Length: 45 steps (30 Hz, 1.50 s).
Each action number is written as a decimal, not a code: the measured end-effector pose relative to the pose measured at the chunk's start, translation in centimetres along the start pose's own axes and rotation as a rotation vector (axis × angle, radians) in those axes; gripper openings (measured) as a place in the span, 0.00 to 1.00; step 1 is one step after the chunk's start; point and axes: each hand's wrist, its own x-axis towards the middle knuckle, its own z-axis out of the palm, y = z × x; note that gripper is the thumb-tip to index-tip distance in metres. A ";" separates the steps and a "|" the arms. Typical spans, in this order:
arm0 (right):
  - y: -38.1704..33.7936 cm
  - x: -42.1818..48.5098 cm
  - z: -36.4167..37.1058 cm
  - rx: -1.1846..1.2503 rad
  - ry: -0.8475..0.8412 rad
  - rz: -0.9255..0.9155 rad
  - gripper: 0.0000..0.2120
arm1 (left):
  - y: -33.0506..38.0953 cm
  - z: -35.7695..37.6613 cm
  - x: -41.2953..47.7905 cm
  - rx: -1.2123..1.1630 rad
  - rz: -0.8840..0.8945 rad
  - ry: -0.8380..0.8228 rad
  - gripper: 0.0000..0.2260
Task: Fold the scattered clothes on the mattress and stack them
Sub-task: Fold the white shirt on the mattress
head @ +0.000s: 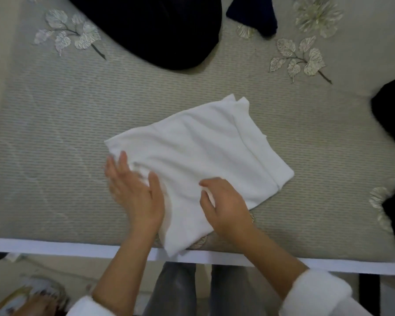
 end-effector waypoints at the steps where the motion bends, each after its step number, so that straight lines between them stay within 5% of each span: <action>1: 0.5 1.0 0.4 -0.151 0.033 -0.120 0.18 | -0.1 0.8 -1.2 0.073 0.088 -0.075 0.29; 5: 4.6 4.3 1.5 -0.567 -0.215 -0.278 0.27 | -2.7 3.1 -4.4 0.295 0.085 -0.258 0.29; 11: 8.7 9.0 -2.6 -0.767 -0.267 -0.061 0.28 | -3.9 3.6 -4.2 0.366 0.069 -0.300 0.31; 17: 8.8 10.3 -6.7 -0.061 0.142 0.419 0.33 | -2.1 1.8 -3.2 0.030 -0.146 -0.159 0.36; 21: 9.2 10.7 -8.0 0.224 -0.044 0.779 0.34 | -1.5 0.5 -1.2 -0.327 -0.605 -0.060 0.37; 27: 7.2 10.1 -9.7 0.399 -0.128 0.922 0.26 | -0.5 -2.4 0.6 -0.608 -0.915 -0.241 0.06; 34: 3.0 5.9 -13.0 0.424 -0.064 0.797 0.09 | 4.6 -5.5 -0.2 -0.512 -0.680 -0.334 0.03; 45: 7.3 -6.9 -25.3 0.673 0.355 0.962 0.11 | 19.0 -1.4 -4.6 -0.331 -0.168 -0.584 0.03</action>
